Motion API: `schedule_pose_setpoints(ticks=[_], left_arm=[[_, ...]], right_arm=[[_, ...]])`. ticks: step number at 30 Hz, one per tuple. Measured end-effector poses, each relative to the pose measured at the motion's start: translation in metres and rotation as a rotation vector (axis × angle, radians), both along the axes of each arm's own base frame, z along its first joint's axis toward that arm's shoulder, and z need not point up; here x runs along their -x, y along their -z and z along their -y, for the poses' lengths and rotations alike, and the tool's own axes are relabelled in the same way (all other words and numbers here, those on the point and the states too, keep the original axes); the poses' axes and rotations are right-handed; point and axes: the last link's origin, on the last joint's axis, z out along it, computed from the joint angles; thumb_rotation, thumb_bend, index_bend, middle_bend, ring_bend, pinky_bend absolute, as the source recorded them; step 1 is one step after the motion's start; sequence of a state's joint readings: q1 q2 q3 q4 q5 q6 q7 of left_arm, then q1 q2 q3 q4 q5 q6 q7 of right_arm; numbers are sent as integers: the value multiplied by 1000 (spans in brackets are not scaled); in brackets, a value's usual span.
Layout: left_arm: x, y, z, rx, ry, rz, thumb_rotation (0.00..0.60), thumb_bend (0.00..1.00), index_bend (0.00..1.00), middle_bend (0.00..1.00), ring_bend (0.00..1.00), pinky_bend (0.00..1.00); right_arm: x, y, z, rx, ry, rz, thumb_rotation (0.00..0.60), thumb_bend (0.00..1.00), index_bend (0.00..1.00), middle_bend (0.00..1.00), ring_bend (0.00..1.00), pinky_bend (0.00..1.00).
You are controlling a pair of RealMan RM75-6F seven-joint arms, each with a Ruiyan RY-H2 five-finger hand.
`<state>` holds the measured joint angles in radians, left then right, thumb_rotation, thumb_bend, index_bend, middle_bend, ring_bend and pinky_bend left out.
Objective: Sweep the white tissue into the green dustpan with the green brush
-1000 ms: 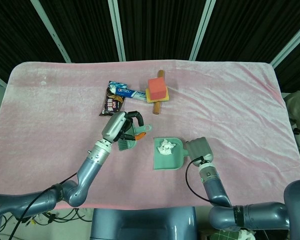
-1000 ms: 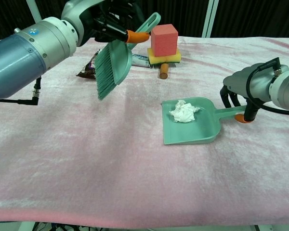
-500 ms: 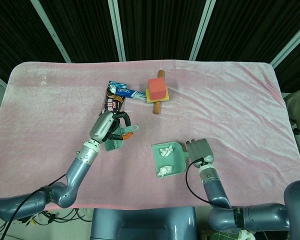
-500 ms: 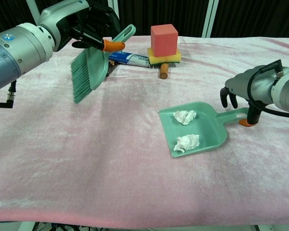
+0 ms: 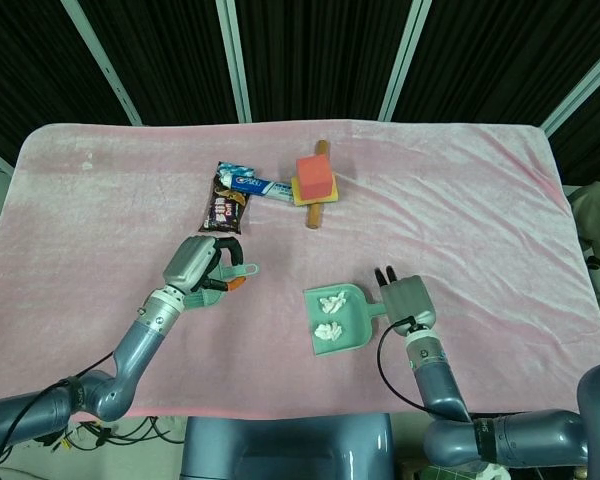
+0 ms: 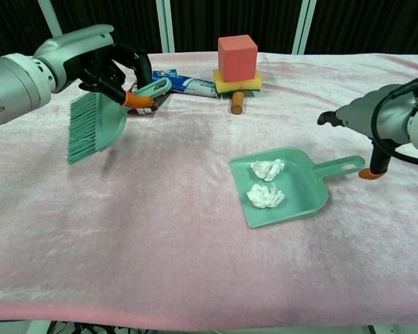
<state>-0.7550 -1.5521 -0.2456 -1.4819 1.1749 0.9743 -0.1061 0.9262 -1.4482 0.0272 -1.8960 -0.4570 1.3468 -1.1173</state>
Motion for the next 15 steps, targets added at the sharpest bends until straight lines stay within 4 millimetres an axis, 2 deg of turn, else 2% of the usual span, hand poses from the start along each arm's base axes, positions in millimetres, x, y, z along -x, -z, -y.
schedule_pose_setpoints(ticks=[11, 15], left_arm=[[20, 6, 4, 90, 6, -303, 600, 314, 594, 611, 859, 1000], [22, 11, 4, 131, 15, -368, 600, 252, 555, 558, 853, 1000]], right_arm=[[5, -21, 3, 44, 4, 13, 600, 202, 33, 102, 730, 761], [5, -25, 4, 52, 4, 18, 600, 202, 33, 102, 730, 761]])
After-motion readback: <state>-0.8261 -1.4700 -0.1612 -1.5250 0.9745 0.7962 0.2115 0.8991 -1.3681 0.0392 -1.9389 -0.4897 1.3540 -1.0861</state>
